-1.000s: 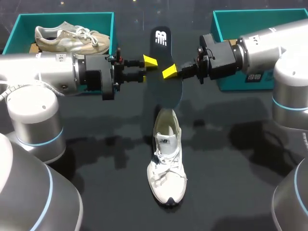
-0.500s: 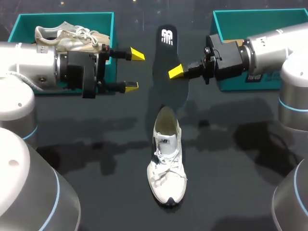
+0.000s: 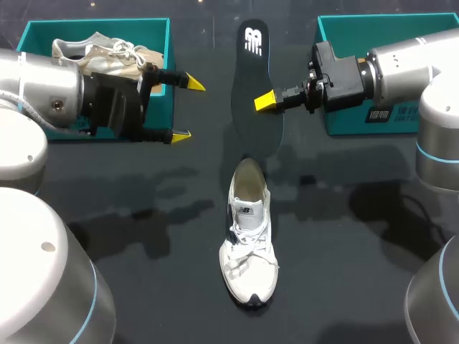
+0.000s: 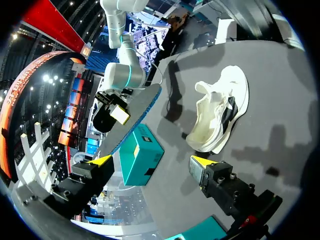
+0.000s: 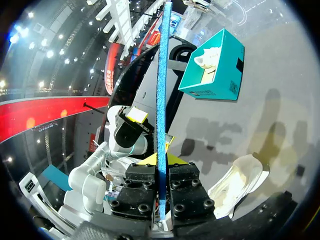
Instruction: Take the shoe out of the shoebox, open the shoe tongue, remove and reinsert the insole, then place the shoe into the shoebox
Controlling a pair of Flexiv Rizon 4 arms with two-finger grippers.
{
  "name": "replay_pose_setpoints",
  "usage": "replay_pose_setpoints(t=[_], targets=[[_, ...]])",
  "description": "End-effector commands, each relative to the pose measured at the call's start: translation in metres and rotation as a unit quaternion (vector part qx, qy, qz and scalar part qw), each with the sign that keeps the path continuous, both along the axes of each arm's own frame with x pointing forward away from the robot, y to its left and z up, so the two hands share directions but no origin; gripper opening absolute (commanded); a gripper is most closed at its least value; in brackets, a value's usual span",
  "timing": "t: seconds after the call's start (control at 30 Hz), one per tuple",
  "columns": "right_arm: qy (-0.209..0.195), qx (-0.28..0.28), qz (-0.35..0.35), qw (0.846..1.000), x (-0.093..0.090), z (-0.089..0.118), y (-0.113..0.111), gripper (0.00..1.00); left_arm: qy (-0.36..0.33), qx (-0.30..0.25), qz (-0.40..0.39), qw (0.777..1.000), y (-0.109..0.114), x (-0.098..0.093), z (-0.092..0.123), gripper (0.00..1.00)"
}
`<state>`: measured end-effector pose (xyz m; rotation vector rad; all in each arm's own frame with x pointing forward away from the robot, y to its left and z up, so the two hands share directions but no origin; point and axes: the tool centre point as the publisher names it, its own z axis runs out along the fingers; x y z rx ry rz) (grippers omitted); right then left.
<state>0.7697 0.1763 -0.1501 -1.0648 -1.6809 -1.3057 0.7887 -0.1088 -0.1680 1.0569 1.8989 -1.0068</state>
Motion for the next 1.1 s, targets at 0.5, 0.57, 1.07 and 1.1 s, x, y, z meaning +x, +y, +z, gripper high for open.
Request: replay_pose_setpoints(t=[0.5,0.57,1.07,1.1], targets=[[0.001,-0.004,-0.001,1.000,-0.002,0.003,-0.001,0.00,0.125,0.098,0.026,0.987,0.007,-0.006,0.009,1.00],[-0.007,-0.013,-0.011,1.000,-0.004,0.003,-0.004,0.00,0.167,0.108,0.067,0.978,0.009,-0.006,0.003,1.00],[-0.088,-0.015,-0.027,0.996,-0.005,-0.010,-0.031,0.00,0.337,0.216,0.273,0.875,0.031,-0.031,-0.039,1.00],[-0.088,-0.015,-0.027,0.996,-0.005,-0.010,-0.031,0.00,0.337,0.216,0.273,0.875,0.031,-0.031,-0.039,1.00]])
